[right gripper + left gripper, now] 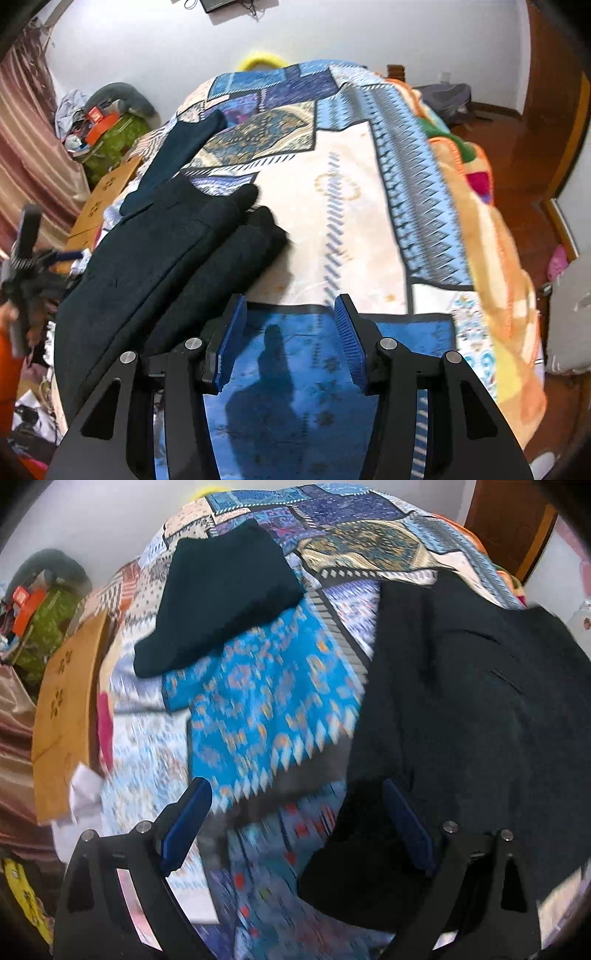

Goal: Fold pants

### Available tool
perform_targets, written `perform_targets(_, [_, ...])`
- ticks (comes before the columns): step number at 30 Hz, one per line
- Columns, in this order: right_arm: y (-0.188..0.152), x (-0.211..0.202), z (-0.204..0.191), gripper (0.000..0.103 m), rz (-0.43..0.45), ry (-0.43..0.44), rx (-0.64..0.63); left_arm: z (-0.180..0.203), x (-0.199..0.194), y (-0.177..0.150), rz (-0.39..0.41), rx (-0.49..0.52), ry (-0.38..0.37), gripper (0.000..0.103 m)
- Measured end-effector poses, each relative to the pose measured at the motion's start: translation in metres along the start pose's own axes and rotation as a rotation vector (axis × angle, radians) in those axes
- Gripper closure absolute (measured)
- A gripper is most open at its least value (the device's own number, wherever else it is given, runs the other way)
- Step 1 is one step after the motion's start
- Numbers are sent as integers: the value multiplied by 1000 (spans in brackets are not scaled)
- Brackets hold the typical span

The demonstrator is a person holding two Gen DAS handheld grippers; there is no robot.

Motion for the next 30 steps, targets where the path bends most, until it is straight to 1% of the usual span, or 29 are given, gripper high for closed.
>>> perform_targets(2, [2,-5,5,57,10,-13,2,5,-8,-17,-10,-13,-41,9])
perform_targets(5, [5,-14,6,57,30,-27,2,14,-16,-31,-12,-24,-85,9])
perform_targets(7, [8,-19,6,57,46,-32,-7,19,-22,-33,0,-16,-90,9])
perform_targets(8, [10,-21,4,57,55,-30,-13,22,-27,-32,18,-6,-76,9])
perform_targets(9, [12,-23,3,56,60,-29,-19,23,-30,-29,30,0,-67,9])
perform_targets(11, [16,-25,-3,47,73,-25,-39,27,-41,-18,64,16,-53,9])
perform_targets(13, [22,-24,-10,47,82,-16,-75,29,-54,-6,110,27,-45,9])
perform_targets(14, [24,-24,-13,47,87,-14,-87,32,-63,3,143,31,-52,9])
perform_targets(16, [30,-20,-19,47,92,-1,-104,38,-73,17,181,36,-77,9])
perform_targets(19, [39,-7,-24,46,89,37,-111,53,-78,38,208,54,-138,9])
perform_targets(20, [42,-1,-25,46,84,48,-111,60,-76,45,205,62,-171,9])
perform_targets(22, [47,12,-25,46,68,68,-104,72,-65,56,176,61,-209,9])
perform_targets(26, [51,39,-16,46,12,99,-55,90,-38,70,108,56,-257,11])
perform_targets(28, [50,53,-13,46,-17,118,-39,98,-26,73,64,59,-296,23])
perform_targets(30, [48,64,-12,47,-41,143,-34,107,-11,74,15,70,-327,30])
Point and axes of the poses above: each gripper's, at about its wrist camera, not at the fingertips, and x roughly the way its jaws point, z to its right, y to its top, the point moved 4 cm from there along x, roughly the way its jaws point, and after that the axes turned 13 degrees about -x, right-handed, at the moved point
